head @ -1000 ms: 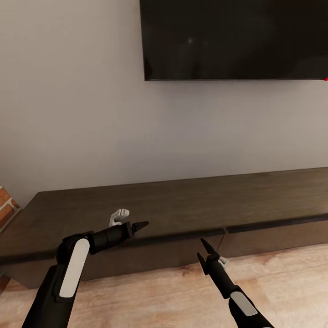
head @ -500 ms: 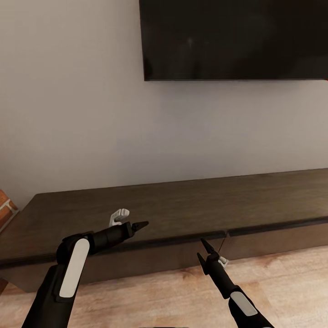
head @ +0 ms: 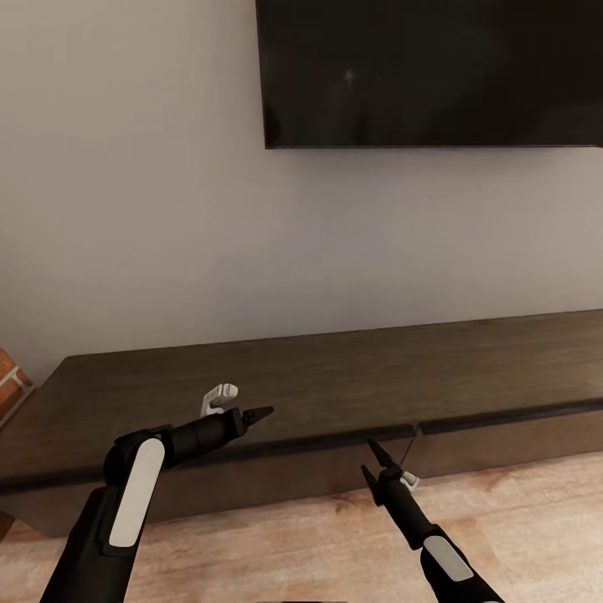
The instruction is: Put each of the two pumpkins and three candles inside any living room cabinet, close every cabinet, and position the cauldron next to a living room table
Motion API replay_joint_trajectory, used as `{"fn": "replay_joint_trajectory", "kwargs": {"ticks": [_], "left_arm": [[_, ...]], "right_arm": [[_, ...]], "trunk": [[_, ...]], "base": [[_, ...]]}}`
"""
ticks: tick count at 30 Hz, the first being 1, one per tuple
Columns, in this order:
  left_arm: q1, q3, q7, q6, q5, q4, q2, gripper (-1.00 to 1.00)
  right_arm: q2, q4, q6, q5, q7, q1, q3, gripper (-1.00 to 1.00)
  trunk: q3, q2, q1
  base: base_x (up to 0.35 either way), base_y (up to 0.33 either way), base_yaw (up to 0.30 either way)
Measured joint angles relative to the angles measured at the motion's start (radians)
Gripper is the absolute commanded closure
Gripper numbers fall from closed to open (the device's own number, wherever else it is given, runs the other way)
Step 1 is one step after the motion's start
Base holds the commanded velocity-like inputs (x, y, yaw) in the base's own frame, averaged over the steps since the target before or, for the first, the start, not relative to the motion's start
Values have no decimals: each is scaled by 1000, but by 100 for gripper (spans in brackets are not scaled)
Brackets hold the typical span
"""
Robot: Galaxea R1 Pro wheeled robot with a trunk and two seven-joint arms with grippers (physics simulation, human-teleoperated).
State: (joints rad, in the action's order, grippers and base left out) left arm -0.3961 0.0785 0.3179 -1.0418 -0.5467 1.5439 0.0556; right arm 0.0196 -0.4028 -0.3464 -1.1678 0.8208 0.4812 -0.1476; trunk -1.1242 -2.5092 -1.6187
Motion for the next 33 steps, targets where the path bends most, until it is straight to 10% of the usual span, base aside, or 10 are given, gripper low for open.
{"fn": "replay_joint_trajectory", "kwargs": {"ticks": [33], "left_arm": [[1, -2, 0, 0, 0, 1, 0, -100]], "right_arm": [[-44, 0, -6, 72, 135, 3, 94, -100]], "trunk": [[0, 0, 0]], "base": [[0, 0, 0]]}}
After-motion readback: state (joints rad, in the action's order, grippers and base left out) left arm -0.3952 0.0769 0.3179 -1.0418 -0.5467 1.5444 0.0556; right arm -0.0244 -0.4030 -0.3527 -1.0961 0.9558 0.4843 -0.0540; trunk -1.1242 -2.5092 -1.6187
